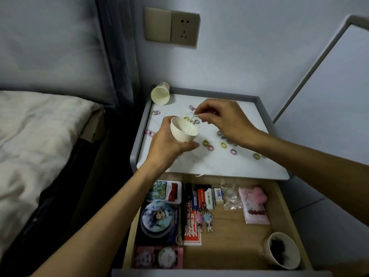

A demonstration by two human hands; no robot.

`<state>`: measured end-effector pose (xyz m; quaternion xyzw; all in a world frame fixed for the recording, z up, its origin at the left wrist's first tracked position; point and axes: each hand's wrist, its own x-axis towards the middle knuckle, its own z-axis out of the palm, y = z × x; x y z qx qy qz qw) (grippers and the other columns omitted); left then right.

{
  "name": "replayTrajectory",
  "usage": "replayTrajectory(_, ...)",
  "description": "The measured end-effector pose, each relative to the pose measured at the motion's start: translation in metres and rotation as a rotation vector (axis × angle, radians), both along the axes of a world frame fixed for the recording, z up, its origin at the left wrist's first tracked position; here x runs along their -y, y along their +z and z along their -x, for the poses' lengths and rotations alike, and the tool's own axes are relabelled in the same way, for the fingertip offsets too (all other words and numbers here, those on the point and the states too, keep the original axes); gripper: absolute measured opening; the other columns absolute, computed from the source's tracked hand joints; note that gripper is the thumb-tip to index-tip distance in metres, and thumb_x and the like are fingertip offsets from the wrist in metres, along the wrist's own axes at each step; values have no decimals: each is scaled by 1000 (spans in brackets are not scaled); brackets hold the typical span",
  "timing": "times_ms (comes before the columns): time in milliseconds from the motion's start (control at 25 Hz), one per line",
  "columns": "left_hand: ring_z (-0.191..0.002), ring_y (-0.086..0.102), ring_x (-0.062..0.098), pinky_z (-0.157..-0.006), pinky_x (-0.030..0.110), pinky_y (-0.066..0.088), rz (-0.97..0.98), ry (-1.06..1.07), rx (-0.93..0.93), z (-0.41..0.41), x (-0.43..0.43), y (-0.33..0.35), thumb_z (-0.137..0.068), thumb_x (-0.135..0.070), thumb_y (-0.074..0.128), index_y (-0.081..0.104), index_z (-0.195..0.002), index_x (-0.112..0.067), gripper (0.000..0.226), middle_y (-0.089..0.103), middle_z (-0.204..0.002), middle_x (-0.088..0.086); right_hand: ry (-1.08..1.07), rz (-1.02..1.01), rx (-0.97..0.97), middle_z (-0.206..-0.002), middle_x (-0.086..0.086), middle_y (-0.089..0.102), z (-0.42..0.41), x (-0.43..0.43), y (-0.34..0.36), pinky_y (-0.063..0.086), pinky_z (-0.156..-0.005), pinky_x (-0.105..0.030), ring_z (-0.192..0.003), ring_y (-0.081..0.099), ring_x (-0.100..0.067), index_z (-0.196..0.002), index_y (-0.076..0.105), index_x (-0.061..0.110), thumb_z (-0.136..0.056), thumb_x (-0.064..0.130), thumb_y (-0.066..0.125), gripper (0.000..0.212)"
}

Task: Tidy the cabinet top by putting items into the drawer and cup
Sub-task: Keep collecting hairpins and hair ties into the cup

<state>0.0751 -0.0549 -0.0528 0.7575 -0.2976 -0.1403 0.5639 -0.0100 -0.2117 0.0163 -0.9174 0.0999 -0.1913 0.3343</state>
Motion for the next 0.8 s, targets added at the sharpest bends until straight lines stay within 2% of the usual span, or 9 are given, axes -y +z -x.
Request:
replayTrajectory(120,-100,60,17,-82,37,54,0,-14,-17,10,-10,-2,-59,-27,91,47,-118,-23,74,62,-107,-6,-20,-115,-110,-82,8,70,42,-6,-36,48,-65,-13,-70,64,1,-93,71,18,-89,12,67,8)
replayTrajectory(280,-99,60,15,-81,32,52,18,-8,-8,14,-19,5,-62,-23,90,47,-119,-21,72,61,-106,-7,309,-9,-579,-98,8,71,97,-45,-116,51,-77,-13,-84,64,8,-103,72,18,-90,20,66,14)
replayTrajectory(360,-98,59,14,-80,33,52,8,-20,2,16,-21,5,-62,-23,90,47,-120,-22,72,60,-105,-9,406,13,-681,-104,6,71,105,-68,-155,47,-76,-7,-80,58,15,-109,70,17,-90,22,66,20)
replayTrajectory(440,-99,59,15,-82,35,53,-15,-38,17,16,-22,3,-63,-25,90,47,-121,-22,73,60,-106,-8,418,35,-681,-105,3,70,102,-86,-177,43,-72,-3,-76,55,13,-112,68,13,-90,19,66,22)
replayTrajectory(640,-101,60,17,-85,43,54,-25,-37,30,7,-21,1,-61,-31,90,48,-120,-23,74,62,-110,-6,422,132,-659,-99,-1,67,92,-104,-196,35,-58,-9,-71,51,2,-100,67,13,-90,23,67,15)
replayTrajectory(800,-102,60,19,-86,45,54,-34,-36,34,5,-19,0,-61,-32,90,47,-120,-23,74,61,-111,-4,428,163,-653,-103,0,66,87,-106,-201,41,-68,-14,-86,60,-7,-99,68,14,-88,24,68,15)
